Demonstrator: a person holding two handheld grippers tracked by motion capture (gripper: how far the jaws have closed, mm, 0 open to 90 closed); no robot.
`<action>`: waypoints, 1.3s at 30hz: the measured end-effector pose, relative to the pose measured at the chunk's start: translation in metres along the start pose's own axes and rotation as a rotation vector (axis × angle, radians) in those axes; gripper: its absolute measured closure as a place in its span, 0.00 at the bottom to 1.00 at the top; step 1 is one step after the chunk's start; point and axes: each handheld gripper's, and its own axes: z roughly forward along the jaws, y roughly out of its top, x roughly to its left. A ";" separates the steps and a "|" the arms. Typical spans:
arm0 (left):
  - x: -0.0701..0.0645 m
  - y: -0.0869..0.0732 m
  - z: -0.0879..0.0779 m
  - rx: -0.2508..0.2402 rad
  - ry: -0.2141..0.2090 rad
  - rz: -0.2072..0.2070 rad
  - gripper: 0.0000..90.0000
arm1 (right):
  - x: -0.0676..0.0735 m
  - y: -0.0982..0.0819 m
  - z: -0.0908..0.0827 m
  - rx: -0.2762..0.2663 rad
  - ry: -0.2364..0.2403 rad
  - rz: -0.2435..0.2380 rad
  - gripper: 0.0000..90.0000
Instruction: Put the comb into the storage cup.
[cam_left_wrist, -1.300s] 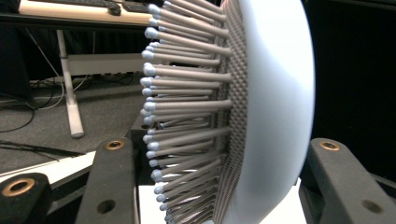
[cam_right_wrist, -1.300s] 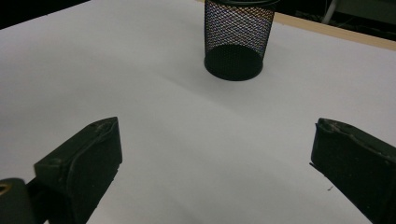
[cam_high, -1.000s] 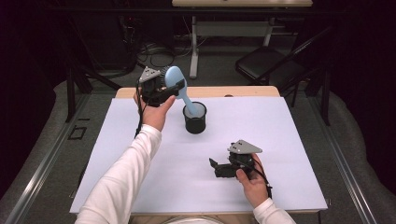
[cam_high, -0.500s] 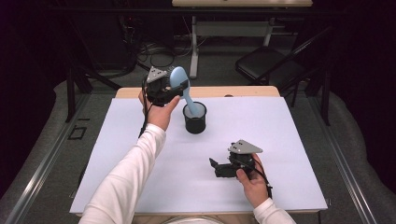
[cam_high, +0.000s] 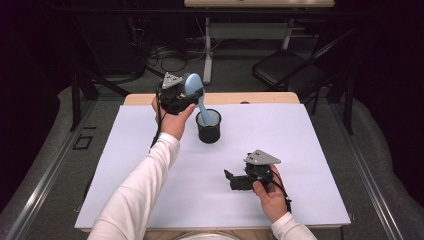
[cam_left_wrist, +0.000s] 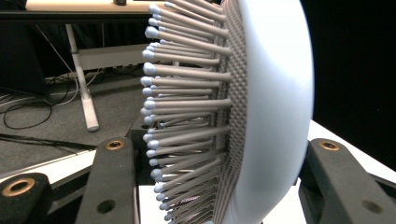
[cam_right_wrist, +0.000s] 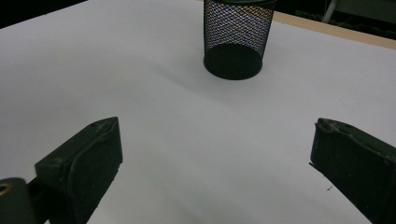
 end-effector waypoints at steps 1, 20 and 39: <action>0.000 0.000 0.001 0.004 0.002 -0.001 0.54 | 0.000 0.000 0.000 0.001 0.001 0.002 0.02; -0.005 -0.008 0.013 0.036 0.013 0.011 0.54 | -0.001 0.000 0.000 0.000 0.001 -0.002 0.02; -0.002 -0.022 0.026 0.072 0.025 0.005 0.54 | -0.001 -0.001 0.000 0.004 0.001 -0.001 0.02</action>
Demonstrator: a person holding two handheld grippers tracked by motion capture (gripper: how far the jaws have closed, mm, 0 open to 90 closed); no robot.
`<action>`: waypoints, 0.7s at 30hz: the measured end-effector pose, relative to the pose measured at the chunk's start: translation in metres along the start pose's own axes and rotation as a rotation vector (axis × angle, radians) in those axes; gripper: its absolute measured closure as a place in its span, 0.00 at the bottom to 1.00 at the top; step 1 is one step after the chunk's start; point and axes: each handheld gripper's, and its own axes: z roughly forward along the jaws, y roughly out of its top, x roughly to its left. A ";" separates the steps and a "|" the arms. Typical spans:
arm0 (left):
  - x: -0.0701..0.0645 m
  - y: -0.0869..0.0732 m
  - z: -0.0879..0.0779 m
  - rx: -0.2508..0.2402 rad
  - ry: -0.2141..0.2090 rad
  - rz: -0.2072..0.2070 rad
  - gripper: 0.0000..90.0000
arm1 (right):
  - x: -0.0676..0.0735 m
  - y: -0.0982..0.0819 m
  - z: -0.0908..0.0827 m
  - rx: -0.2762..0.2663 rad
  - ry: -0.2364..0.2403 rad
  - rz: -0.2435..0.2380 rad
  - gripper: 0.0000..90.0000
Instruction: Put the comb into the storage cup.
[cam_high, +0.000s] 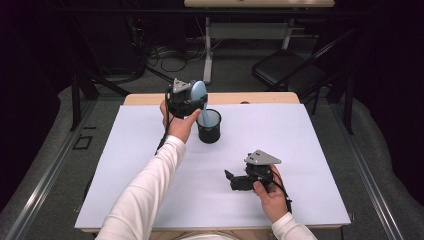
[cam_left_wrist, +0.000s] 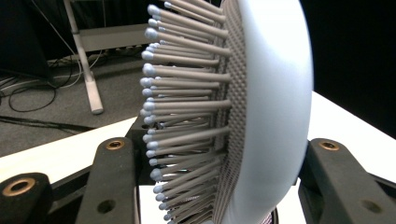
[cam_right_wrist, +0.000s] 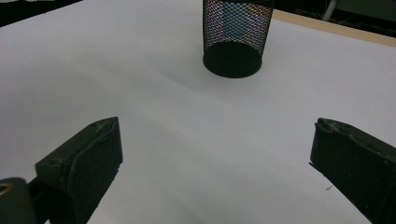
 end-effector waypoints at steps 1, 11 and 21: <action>0.000 -0.001 0.001 0.001 0.003 -0.001 0.54 | 0.000 0.000 0.000 0.000 0.000 0.004 0.02; 0.000 -0.008 0.007 0.020 0.006 0.000 0.54 | 0.000 0.000 0.000 -0.001 -0.002 0.000 0.02; 0.000 -0.011 0.011 0.032 0.014 0.000 0.54 | 0.000 0.000 0.000 0.000 -0.001 -0.002 0.02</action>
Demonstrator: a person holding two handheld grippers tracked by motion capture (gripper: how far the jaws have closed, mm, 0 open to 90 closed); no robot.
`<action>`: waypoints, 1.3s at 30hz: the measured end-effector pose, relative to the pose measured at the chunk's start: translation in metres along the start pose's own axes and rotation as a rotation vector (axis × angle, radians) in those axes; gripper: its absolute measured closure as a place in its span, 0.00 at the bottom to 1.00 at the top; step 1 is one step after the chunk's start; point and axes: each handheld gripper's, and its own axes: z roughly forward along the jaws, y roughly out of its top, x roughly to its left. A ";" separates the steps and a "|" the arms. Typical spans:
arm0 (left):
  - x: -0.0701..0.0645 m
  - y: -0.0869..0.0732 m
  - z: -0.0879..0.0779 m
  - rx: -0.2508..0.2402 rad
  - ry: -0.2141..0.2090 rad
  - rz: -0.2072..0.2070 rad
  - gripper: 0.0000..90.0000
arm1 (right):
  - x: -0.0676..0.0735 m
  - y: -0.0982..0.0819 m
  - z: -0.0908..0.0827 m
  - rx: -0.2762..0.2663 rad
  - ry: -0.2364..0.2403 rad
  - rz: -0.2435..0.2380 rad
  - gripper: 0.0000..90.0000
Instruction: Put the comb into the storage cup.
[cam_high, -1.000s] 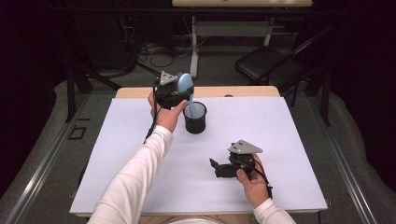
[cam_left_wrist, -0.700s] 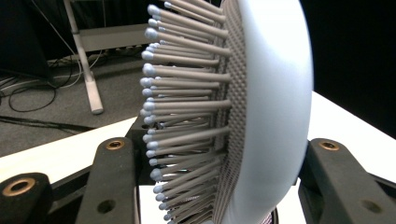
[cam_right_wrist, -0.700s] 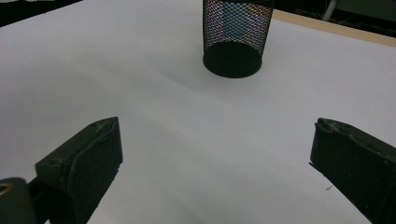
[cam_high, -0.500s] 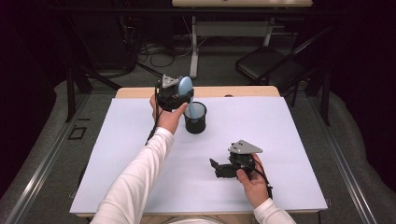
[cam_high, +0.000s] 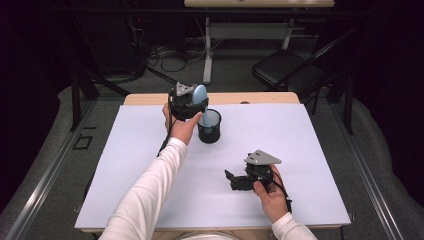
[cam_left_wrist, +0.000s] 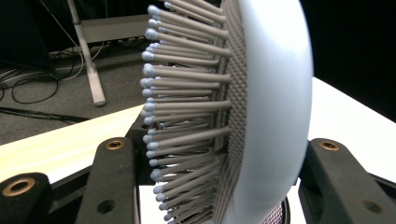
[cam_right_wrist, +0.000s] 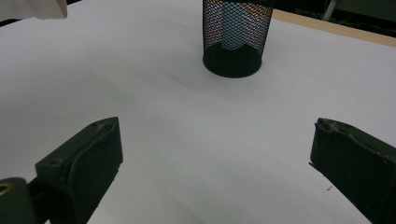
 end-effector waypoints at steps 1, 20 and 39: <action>0.000 0.000 0.000 0.003 0.002 0.003 0.54 | 0.000 0.000 0.000 0.000 0.000 0.000 0.02; 0.000 -0.005 0.005 0.019 0.015 0.004 0.54 | 0.000 0.000 0.000 0.003 0.002 0.001 0.02; -0.009 -0.008 0.009 -0.002 0.022 0.028 0.53 | 0.001 0.000 0.001 0.005 0.001 -0.003 0.02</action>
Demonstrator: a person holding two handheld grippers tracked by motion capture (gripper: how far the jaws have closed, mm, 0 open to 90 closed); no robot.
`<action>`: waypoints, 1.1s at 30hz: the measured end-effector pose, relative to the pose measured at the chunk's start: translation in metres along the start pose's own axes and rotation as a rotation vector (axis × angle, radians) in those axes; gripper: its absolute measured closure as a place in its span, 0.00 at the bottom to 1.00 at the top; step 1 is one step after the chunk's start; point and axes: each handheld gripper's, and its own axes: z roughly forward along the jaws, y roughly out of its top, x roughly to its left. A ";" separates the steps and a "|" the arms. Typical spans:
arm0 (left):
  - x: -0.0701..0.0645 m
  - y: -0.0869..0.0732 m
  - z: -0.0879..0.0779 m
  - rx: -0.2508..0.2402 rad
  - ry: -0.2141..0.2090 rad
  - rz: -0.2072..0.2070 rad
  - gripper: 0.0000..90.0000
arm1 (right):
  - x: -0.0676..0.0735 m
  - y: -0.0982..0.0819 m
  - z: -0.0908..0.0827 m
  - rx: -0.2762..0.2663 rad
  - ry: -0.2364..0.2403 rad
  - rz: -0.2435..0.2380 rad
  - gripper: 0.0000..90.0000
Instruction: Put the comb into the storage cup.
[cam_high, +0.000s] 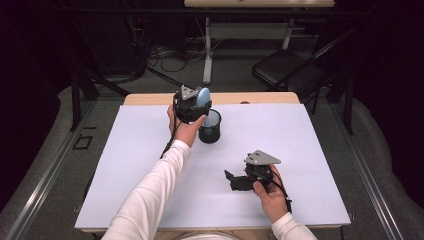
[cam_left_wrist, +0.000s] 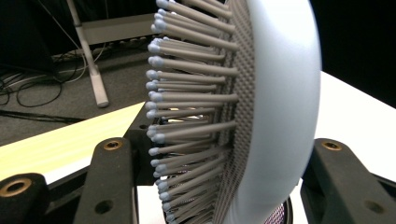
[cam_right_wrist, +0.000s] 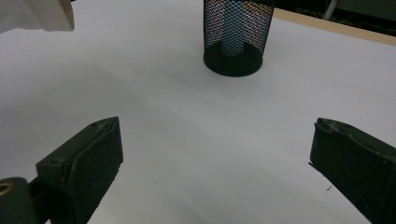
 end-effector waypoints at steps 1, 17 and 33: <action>0.000 0.000 0.000 0.000 0.003 -0.004 0.53 | 0.000 0.000 0.000 0.000 0.000 0.000 0.02; 0.001 0.000 0.001 -0.004 -0.005 -0.001 0.52 | 0.001 0.000 0.000 0.000 -0.001 -0.002 0.03; -0.005 -0.001 0.003 -0.007 -0.008 0.048 0.52 | 0.001 0.000 0.000 0.000 -0.001 -0.001 0.03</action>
